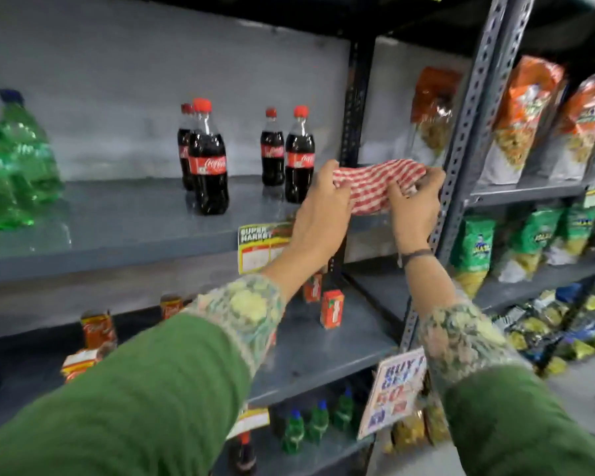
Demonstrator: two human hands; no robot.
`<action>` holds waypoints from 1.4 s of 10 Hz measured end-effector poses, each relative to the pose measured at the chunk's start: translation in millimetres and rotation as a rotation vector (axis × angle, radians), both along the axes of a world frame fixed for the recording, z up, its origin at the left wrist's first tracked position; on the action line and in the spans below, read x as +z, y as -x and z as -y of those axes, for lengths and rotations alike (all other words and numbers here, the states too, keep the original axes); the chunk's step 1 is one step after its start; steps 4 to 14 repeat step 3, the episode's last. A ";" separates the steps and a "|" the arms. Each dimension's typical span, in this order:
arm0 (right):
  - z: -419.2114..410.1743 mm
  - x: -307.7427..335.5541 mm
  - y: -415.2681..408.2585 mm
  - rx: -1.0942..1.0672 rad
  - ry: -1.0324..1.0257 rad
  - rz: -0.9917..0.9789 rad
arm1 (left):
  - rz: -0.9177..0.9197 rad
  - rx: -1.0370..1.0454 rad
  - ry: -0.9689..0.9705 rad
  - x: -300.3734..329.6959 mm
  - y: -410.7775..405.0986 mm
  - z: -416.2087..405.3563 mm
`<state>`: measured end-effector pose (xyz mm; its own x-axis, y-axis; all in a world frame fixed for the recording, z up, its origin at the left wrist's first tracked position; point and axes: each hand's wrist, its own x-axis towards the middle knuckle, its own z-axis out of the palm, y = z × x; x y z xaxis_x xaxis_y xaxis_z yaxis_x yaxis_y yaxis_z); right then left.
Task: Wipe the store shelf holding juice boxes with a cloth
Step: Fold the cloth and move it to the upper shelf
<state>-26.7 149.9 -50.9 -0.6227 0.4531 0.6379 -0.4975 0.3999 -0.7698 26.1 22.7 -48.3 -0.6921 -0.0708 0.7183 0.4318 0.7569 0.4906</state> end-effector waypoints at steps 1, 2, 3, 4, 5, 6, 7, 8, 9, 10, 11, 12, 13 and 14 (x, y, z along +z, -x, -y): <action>-7.1 11.7 39.4 -0.092 -0.193 0.299 | 0.162 0.087 0.163 18.7 36.1 -6.6; -9.4 4.4 57.4 -0.198 -0.468 0.483 | 0.296 0.307 0.643 15.7 47.8 -7.9; -7.6 10.2 50.2 -0.282 -0.473 0.400 | 0.206 0.346 0.789 13.1 53.1 -1.1; -7.6 10.2 50.2 -0.282 -0.473 0.400 | 0.206 0.346 0.789 13.1 53.1 -1.1; -7.6 10.2 50.2 -0.282 -0.473 0.400 | 0.206 0.346 0.789 13.1 53.1 -1.1; -7.6 10.2 50.2 -0.282 -0.473 0.400 | 0.206 0.346 0.789 13.1 53.1 -1.1; -7.6 10.2 50.2 -0.282 -0.473 0.400 | 0.206 0.346 0.789 13.1 53.1 -1.1; -7.6 10.2 50.2 -0.282 -0.473 0.400 | 0.206 0.346 0.789 13.1 53.1 -1.1; -7.6 10.2 50.2 -0.282 -0.473 0.400 | 0.206 0.346 0.789 13.1 53.1 -1.1; -7.6 10.2 50.2 -0.282 -0.473 0.400 | 0.206 0.346 0.789 13.1 53.1 -1.1; -7.6 10.2 50.2 -0.282 -0.473 0.400 | 0.206 0.346 0.789 13.1 53.1 -1.1; -7.6 10.2 50.2 -0.282 -0.473 0.400 | 0.206 0.346 0.789 13.1 53.1 -1.1; -7.6 10.2 50.2 -0.282 -0.473 0.400 | 0.206 0.346 0.789 13.1 53.1 -1.1; -7.6 10.2 50.2 -0.282 -0.473 0.400 | 0.206 0.346 0.789 13.1 53.1 -1.1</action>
